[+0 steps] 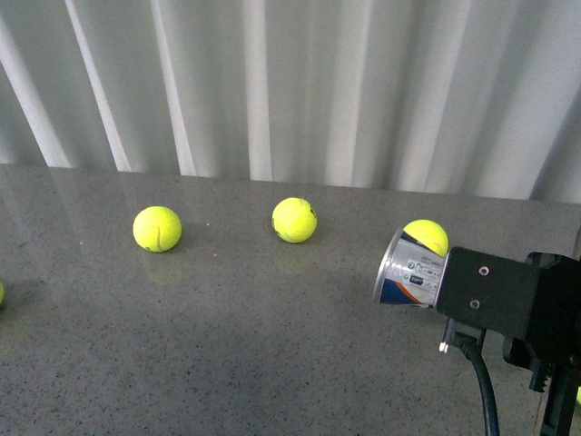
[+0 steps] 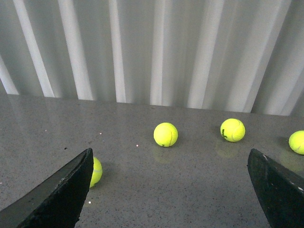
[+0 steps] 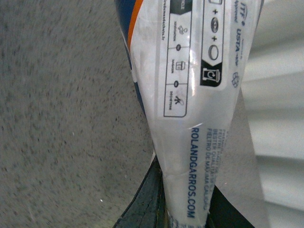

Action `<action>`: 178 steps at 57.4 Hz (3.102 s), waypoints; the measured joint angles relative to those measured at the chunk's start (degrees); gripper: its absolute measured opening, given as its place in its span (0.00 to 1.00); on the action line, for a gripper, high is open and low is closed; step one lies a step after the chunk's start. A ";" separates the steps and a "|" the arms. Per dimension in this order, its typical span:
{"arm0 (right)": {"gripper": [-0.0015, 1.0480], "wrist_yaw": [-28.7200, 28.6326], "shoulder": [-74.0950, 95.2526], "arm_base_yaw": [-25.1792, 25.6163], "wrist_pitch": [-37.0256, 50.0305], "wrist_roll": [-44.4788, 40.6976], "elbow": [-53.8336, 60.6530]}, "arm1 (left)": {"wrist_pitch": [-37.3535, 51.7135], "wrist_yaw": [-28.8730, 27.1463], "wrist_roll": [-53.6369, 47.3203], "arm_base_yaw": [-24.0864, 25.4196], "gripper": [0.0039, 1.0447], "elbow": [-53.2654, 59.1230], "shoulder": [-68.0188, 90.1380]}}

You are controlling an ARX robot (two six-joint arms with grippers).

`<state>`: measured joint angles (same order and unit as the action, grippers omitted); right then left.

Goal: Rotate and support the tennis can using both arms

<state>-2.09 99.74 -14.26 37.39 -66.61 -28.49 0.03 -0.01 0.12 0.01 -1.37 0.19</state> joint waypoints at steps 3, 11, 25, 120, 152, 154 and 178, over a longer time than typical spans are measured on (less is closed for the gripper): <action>0.06 -0.63 1.09 0.02 1.22 -3.80 -0.28 | 0.00 0.00 0.00 0.00 0.94 0.00 0.00; 0.06 -2.01 4.74 -1.79 2.16 -10.05 -3.48 | 0.00 -0.02 0.00 0.00 0.94 0.00 0.00; 0.06 -3.15 13.70 -9.97 -0.63 -7.61 -14.47 | 0.00 0.00 0.00 0.00 0.94 0.00 0.00; 0.95 -3.76 27.39 -23.54 -7.45 10.12 -30.71 | 0.00 -0.02 0.00 0.00 0.94 0.00 0.00; 0.93 -5.16 12.92 -22.58 -9.57 22.36 -18.51 | 0.00 -0.04 0.00 0.00 0.94 0.00 -0.02; 0.93 -5.35 11.65 -22.67 -8.94 23.02 -16.96 | 0.00 0.04 0.00 0.00 0.94 0.00 0.00; 0.93 -5.49 -8.92 -9.31 -1.36 29.99 4.07 | 0.00 0.00 0.00 0.00 0.94 0.00 0.00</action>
<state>-7.57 90.83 -23.57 36.03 -36.62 -24.43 0.03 -0.01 0.12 0.01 -1.37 0.19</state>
